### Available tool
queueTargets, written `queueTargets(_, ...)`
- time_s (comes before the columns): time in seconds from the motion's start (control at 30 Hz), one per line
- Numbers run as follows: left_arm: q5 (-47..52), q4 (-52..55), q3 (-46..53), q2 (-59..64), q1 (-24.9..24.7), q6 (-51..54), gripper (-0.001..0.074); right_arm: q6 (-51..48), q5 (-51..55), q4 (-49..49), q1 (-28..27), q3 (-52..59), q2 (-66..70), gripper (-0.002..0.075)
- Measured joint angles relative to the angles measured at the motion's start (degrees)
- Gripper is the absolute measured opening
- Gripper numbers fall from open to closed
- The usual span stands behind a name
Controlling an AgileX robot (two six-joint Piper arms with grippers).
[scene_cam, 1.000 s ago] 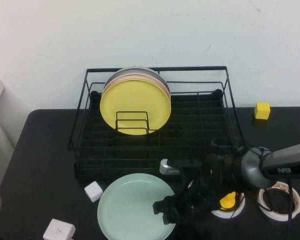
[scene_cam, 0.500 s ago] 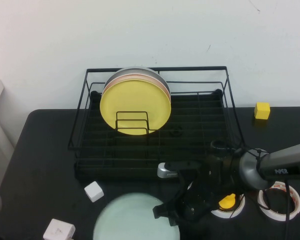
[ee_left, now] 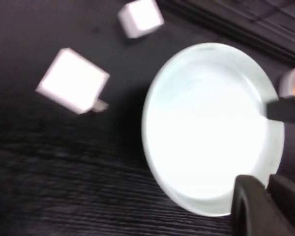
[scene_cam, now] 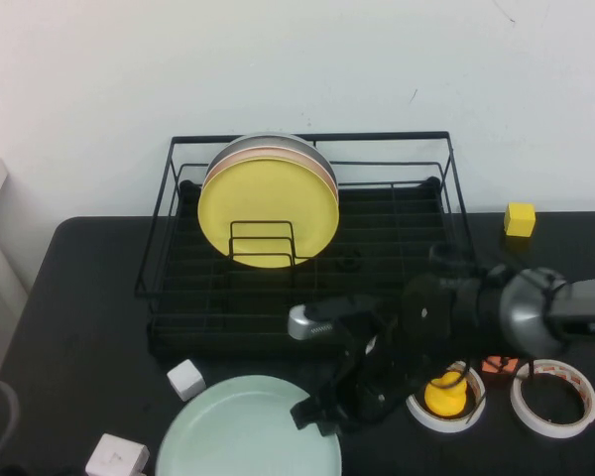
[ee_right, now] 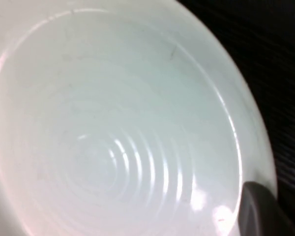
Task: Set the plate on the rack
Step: Pick up the plate from the table, then hand over the plate
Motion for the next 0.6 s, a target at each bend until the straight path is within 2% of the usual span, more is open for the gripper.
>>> queueTargets(0.07, 0.0, -3.6, 0.2, 0.0, 0.0, 4.4, 0.012, -2.3, 0.7, -0.6, 0.5, 0.0, -2.9, 0.001)
queueTargets(0.27, -0.1, -6.1, 0.3, 0.0, 0.0, 6.8, 0.0438, -7.0, 2.6, -1.2, 1.0, 0.0, -10.5, 0.0009)
queueTargets(0.4, -0.8, -4.2, 0.3, 0.0, 0.0, 4.4, 0.0494, -9.1, 3.3, -0.8, 1.0, 0.0, -15.0, 0.0009)
queueTargets(0.6, -1.0, -2.5, 0.3, 0.0, 0.0, 2.2, 0.0503, -21.6, 6.8, 8.7, 1.0, 0.0, -20.4, 0.0009)
